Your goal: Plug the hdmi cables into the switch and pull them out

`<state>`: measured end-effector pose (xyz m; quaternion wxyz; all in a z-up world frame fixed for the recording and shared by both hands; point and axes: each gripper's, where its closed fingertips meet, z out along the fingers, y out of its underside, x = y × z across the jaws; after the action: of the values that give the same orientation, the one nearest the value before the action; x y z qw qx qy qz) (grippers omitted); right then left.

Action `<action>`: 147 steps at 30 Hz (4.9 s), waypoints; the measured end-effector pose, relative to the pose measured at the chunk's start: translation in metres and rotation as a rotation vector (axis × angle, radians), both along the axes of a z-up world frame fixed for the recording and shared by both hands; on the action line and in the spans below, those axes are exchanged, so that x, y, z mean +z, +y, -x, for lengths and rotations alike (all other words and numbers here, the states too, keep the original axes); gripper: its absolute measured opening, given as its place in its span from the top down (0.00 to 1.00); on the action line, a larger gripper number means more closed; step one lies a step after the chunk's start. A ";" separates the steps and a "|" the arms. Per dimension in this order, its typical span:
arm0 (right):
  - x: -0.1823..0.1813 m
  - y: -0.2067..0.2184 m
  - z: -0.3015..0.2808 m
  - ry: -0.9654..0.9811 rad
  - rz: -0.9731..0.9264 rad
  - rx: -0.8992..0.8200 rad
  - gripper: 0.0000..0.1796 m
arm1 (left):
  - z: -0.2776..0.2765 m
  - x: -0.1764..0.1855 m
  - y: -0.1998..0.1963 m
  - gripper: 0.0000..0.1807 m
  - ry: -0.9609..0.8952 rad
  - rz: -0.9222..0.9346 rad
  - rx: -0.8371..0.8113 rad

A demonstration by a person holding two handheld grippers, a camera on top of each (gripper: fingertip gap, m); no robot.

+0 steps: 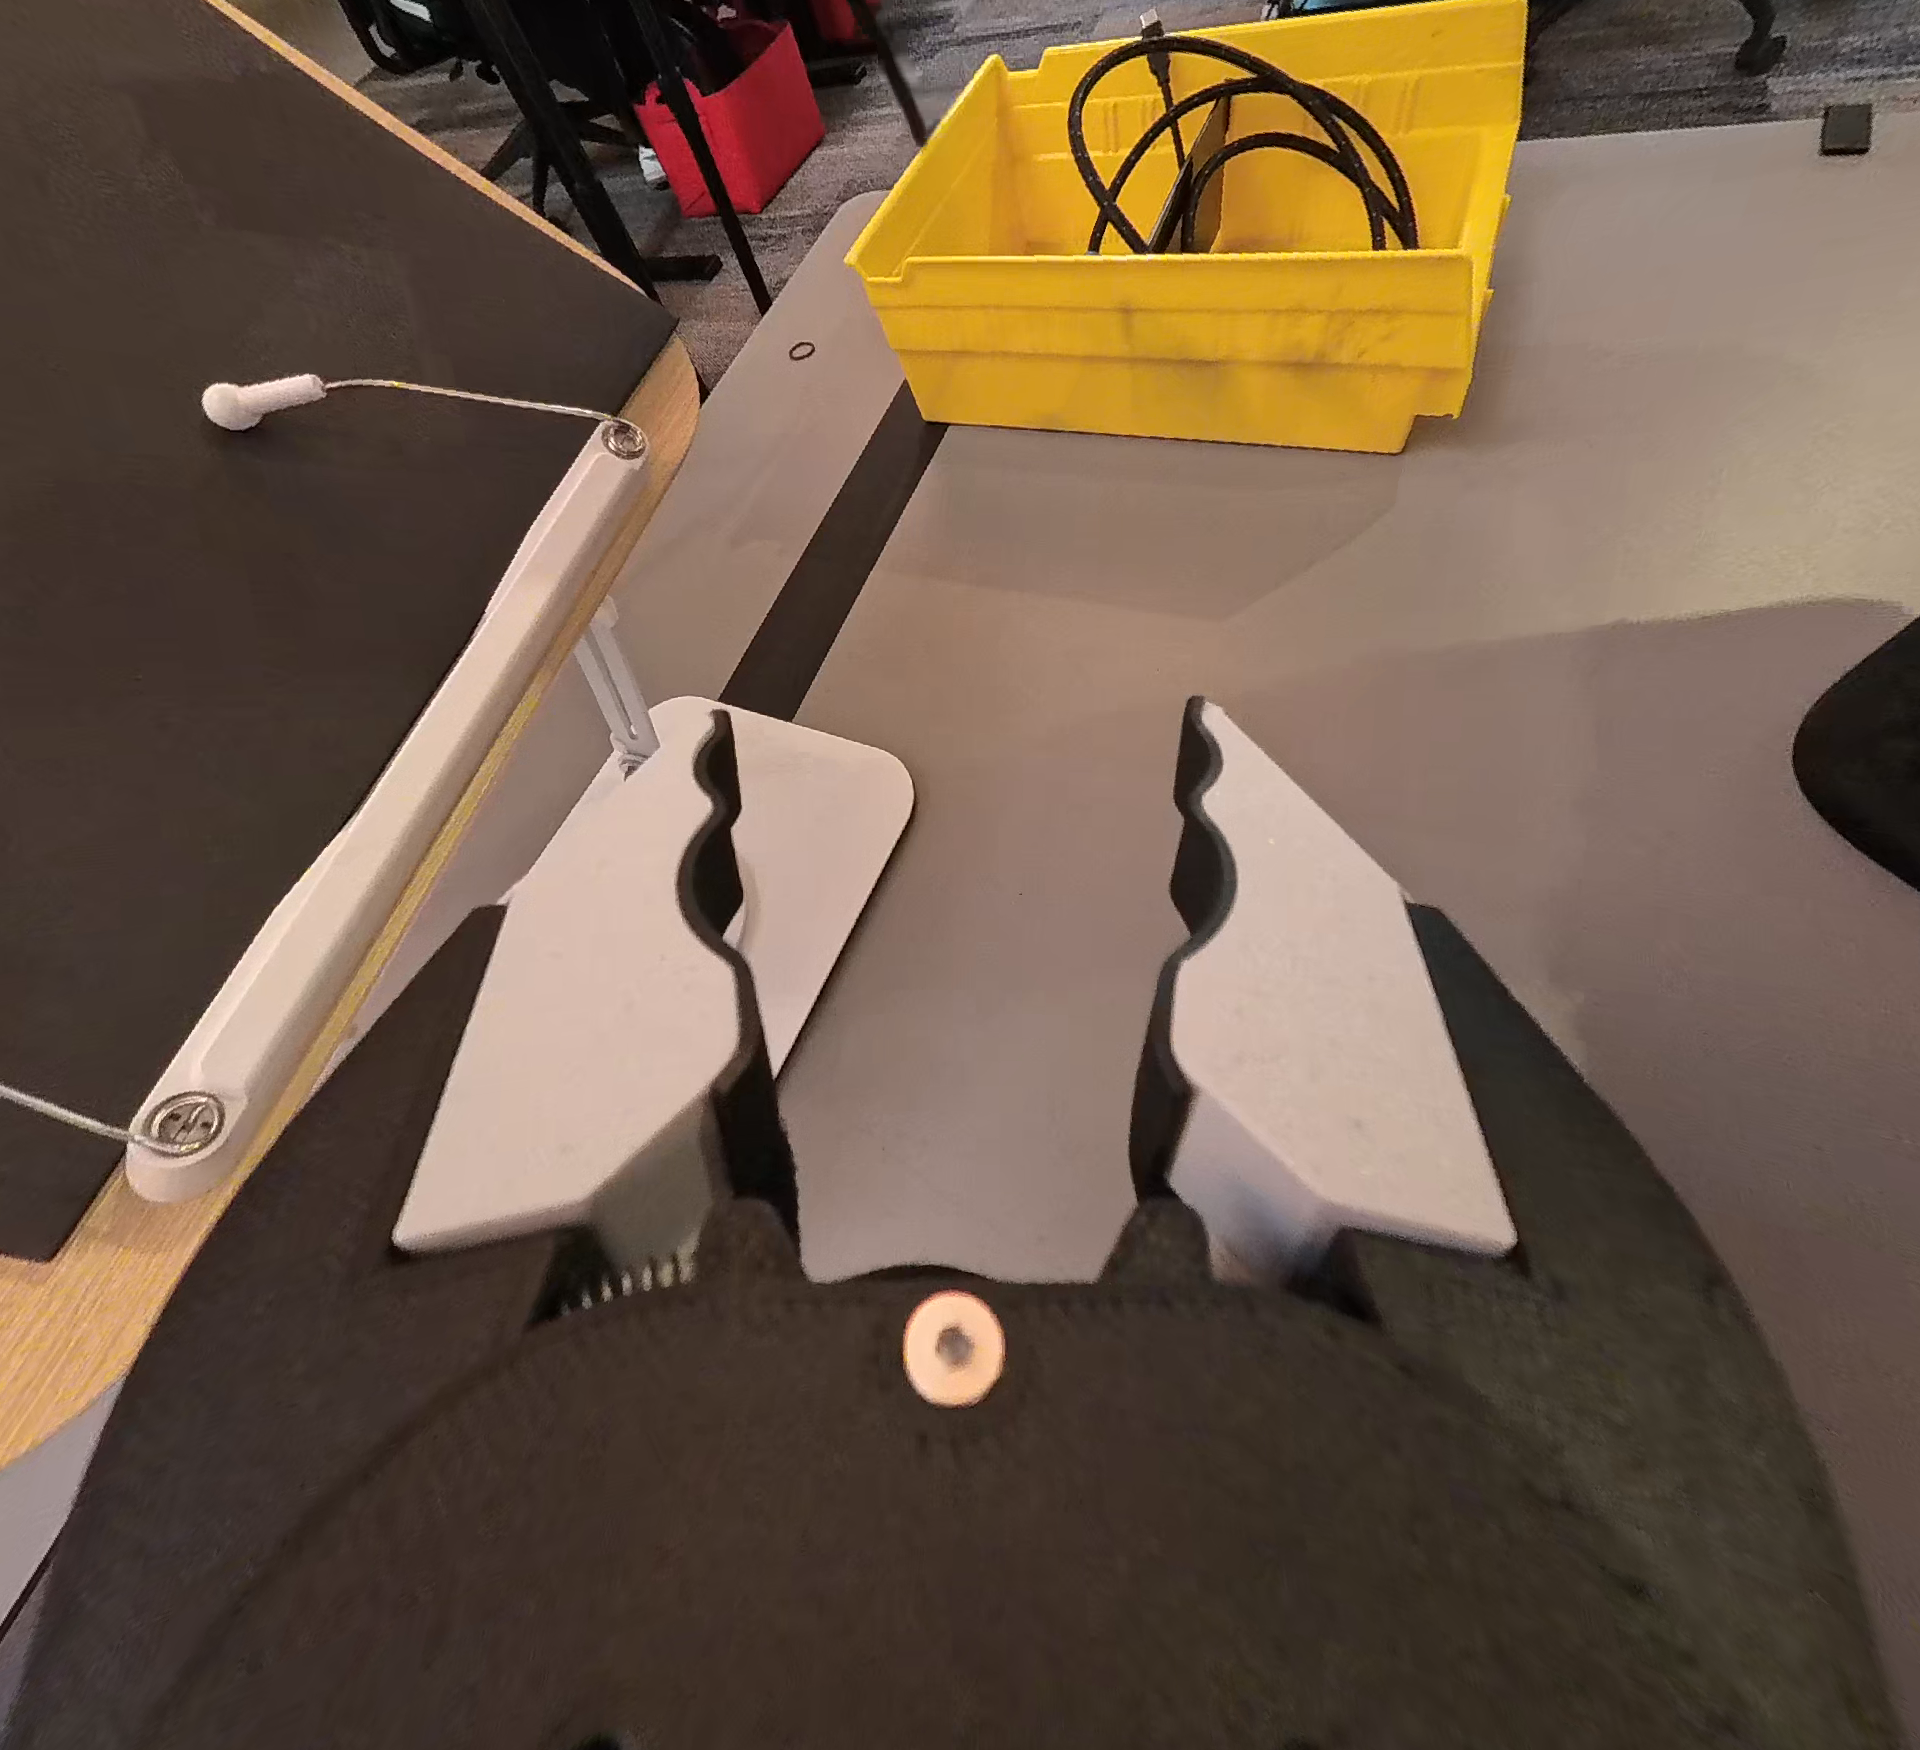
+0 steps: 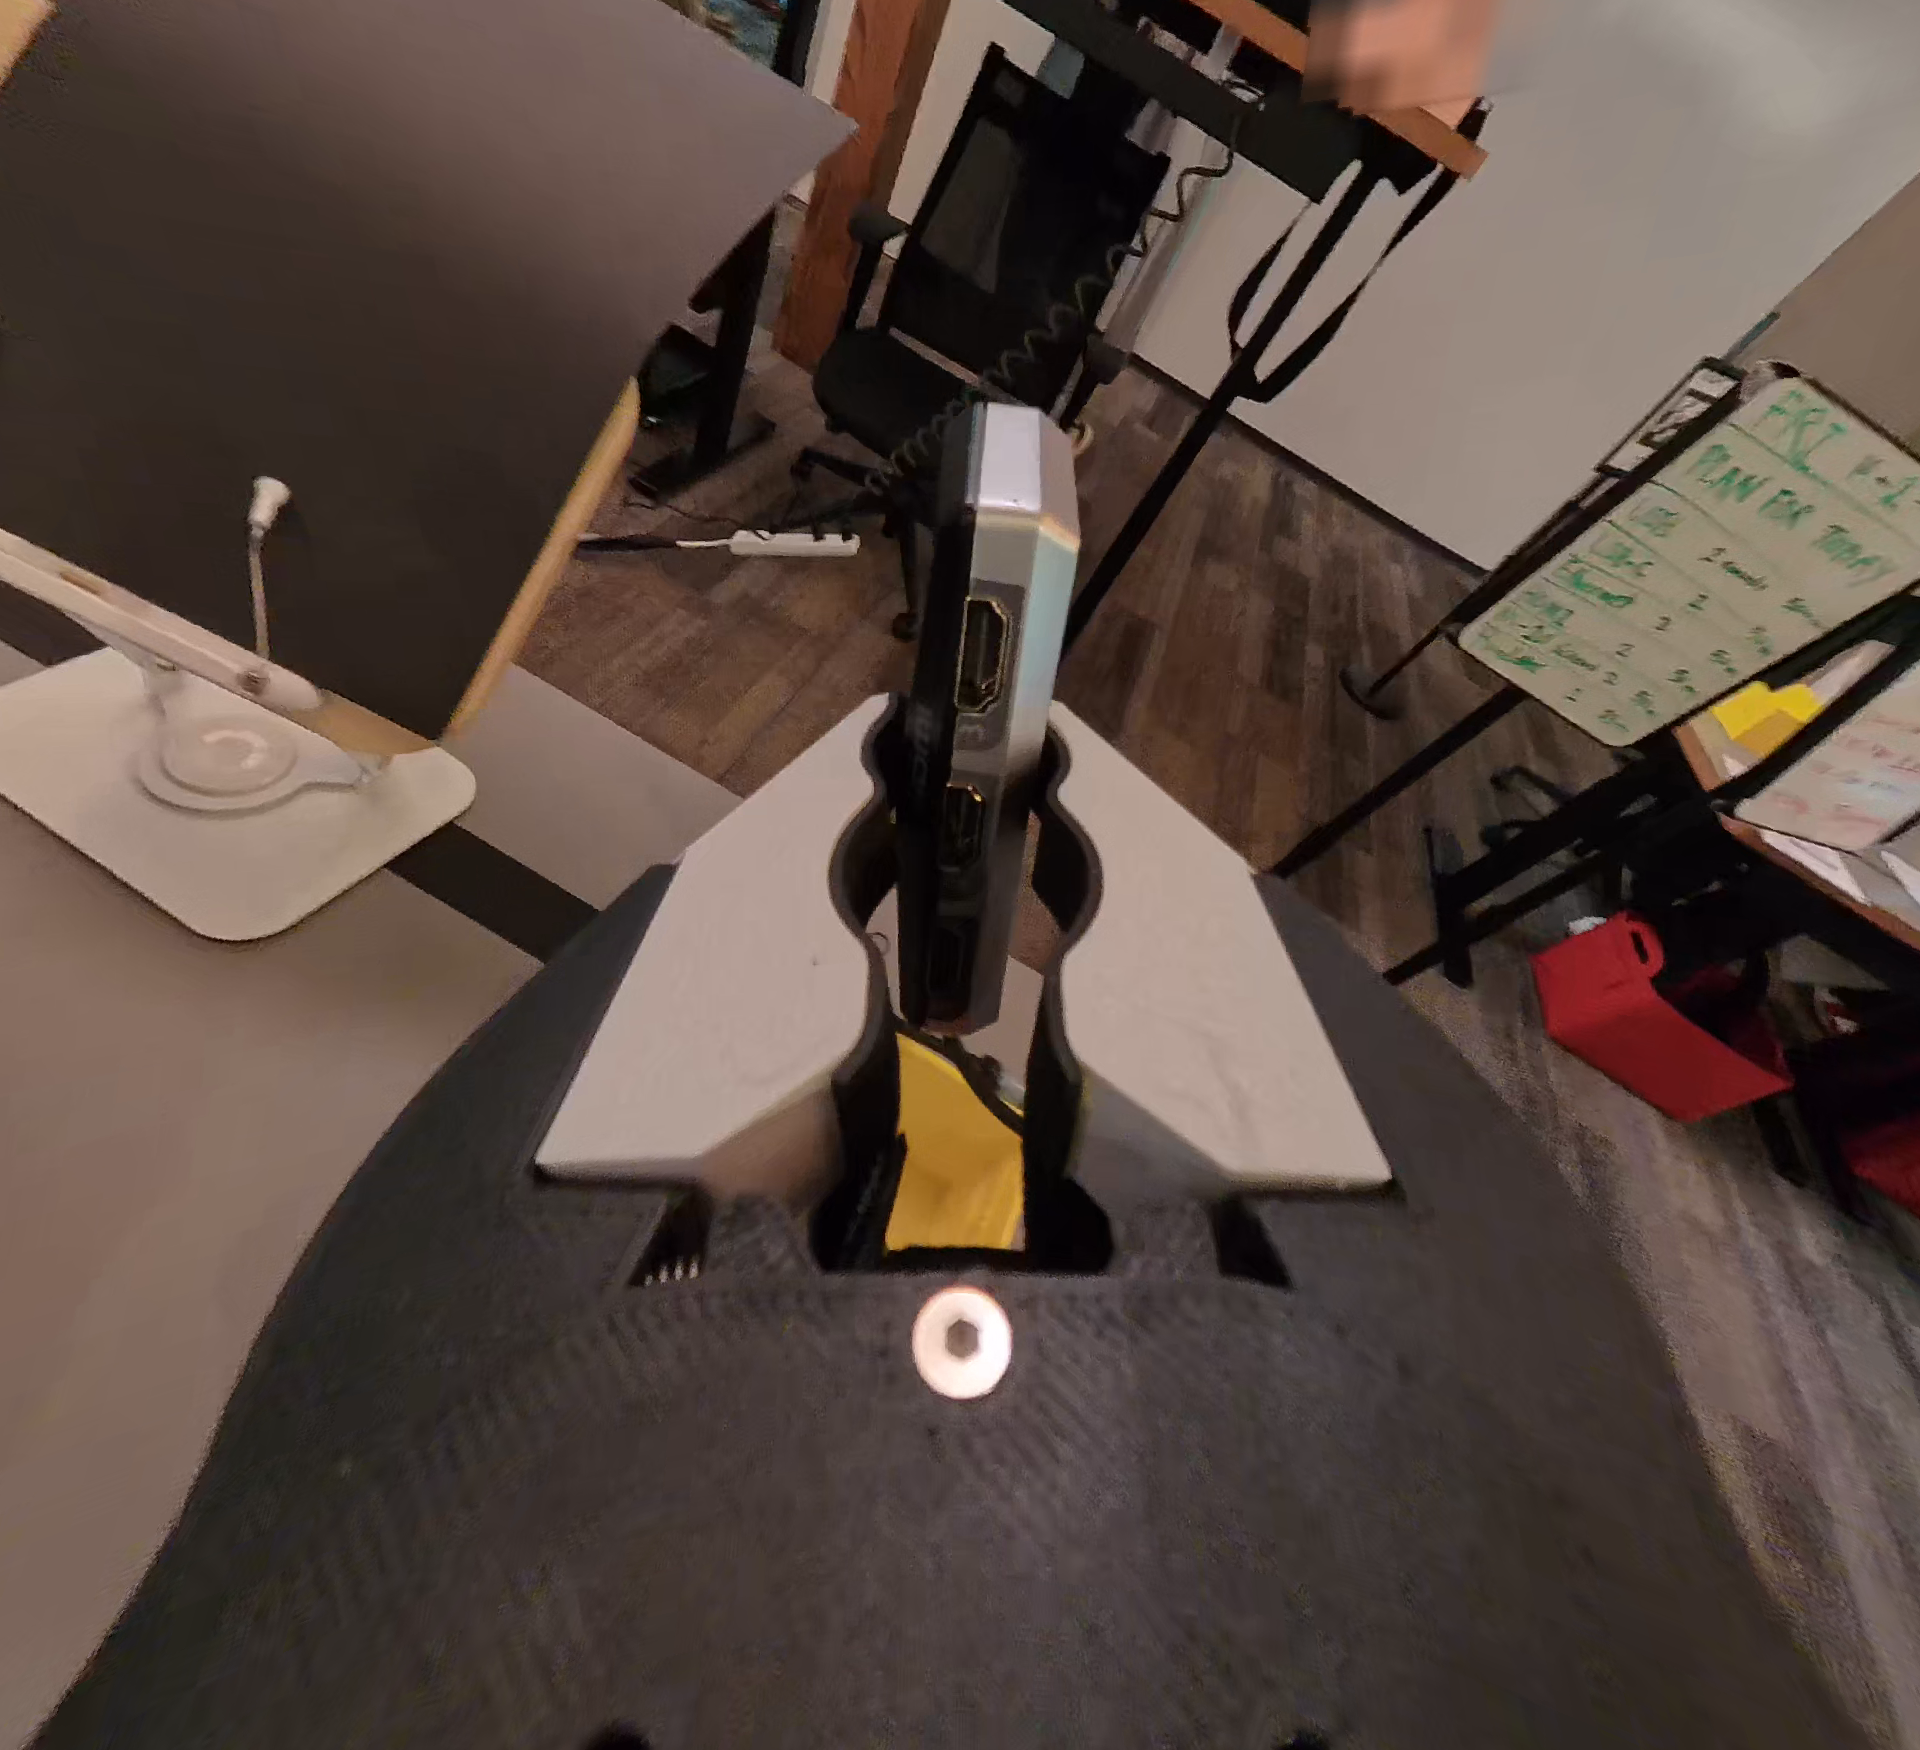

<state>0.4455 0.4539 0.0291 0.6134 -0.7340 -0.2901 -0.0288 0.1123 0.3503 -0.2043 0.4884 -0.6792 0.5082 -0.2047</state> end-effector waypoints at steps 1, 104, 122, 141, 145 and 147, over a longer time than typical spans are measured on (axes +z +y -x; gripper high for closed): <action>-0.001 0.000 -0.004 -0.013 -0.010 -0.017 0.89 | 0.001 0.000 0.001 0.54 0.001 0.000 0.002; -0.289 0.030 -0.077 -0.256 0.989 0.001 0.89 | -0.014 -0.049 0.000 0.54 0.089 0.102 -0.060; -0.351 0.013 -0.091 -0.329 1.259 0.050 0.87 | -0.019 -0.064 -0.002 0.54 0.129 0.123 -0.076; -0.328 0.023 -0.100 -0.486 1.222 -0.039 0.70 | -0.015 -0.074 0.000 0.54 0.156 0.140 -0.074; -0.307 0.017 -0.106 -0.386 1.107 -0.049 0.73 | -0.016 -0.075 0.000 0.54 0.158 0.144 -0.075; -0.300 0.007 -0.104 -0.325 1.070 -0.017 0.75 | -0.018 -0.077 -0.001 0.54 0.168 0.141 -0.080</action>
<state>0.5497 0.4608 -0.2705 0.1026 -0.9314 -0.3493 0.0049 0.1300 0.3491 -0.2808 0.3865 -0.7060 0.5581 -0.2017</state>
